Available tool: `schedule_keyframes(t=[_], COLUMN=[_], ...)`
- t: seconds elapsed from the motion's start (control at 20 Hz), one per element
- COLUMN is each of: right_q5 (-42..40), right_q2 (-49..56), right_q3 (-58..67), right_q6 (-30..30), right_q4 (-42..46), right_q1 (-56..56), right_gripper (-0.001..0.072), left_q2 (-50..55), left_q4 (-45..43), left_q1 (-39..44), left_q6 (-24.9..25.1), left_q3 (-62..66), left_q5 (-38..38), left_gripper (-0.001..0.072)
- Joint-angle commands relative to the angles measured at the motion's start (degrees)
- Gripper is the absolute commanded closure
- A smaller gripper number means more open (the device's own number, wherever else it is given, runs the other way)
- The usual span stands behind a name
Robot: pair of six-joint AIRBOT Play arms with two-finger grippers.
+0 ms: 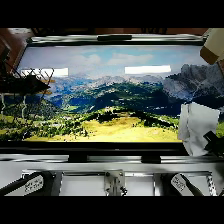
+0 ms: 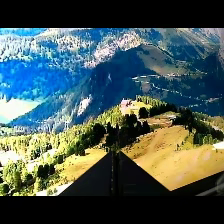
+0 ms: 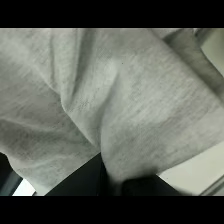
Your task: Fold the shirts.
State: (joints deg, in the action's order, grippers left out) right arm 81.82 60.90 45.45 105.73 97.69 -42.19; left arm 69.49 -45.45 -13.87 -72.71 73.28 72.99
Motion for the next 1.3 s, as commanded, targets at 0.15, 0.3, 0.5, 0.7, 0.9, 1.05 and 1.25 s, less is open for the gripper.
schedule_keyframes(t=[0.15,0.3,0.5,0.7,0.9,1.05,1.25], right_q5=[-0.3,-2.9,-1.3,-9.7,-14.4,-3.7,7.8], right_q2=[-2.7,-2.7,-2.7,-2.7,-1.9,3.0,6.8], right_q3=[-3.3,-2.8,10.5,25.3,28.1,28.1,28.1], right_q6=[-1.6,-2.7,-10.3,-10.8,-5.8,-3.0,-9.4], right_q4=[12.4,12.1,7.1,-11.3,-6.9,-8.9,-14.3], right_q1=[-0.9,-0.9,-0.9,7.4,33.0,43.4,46.9], right_gripper=[0.0639,0.023,0.0158,0.016,0.016,0.0159,0.0159], left_q2=[0.0,0.0,0.0,0.5,5.2,7.8,6.7], left_q4=[0.0,0.0,-6.2,-30.4,-59.2,-56.5,-51.0], left_q1=[0.7,0.8,1.3,7.4,19.5,24.4,26.9], left_q6=[0.0,0.0,-0.5,-7.9,-16.7,-19.6,-19.5], left_q3=[0.0,0.0,1.6,7.3,10.9,10.0,7.2], left_q5=[0.2,0.2,-0.7,-0.3,10.8,14.9,12.4], left_gripper=[0.0675,0.0675,0.0677,0.0678,0.0676,0.0035,-0.0003])
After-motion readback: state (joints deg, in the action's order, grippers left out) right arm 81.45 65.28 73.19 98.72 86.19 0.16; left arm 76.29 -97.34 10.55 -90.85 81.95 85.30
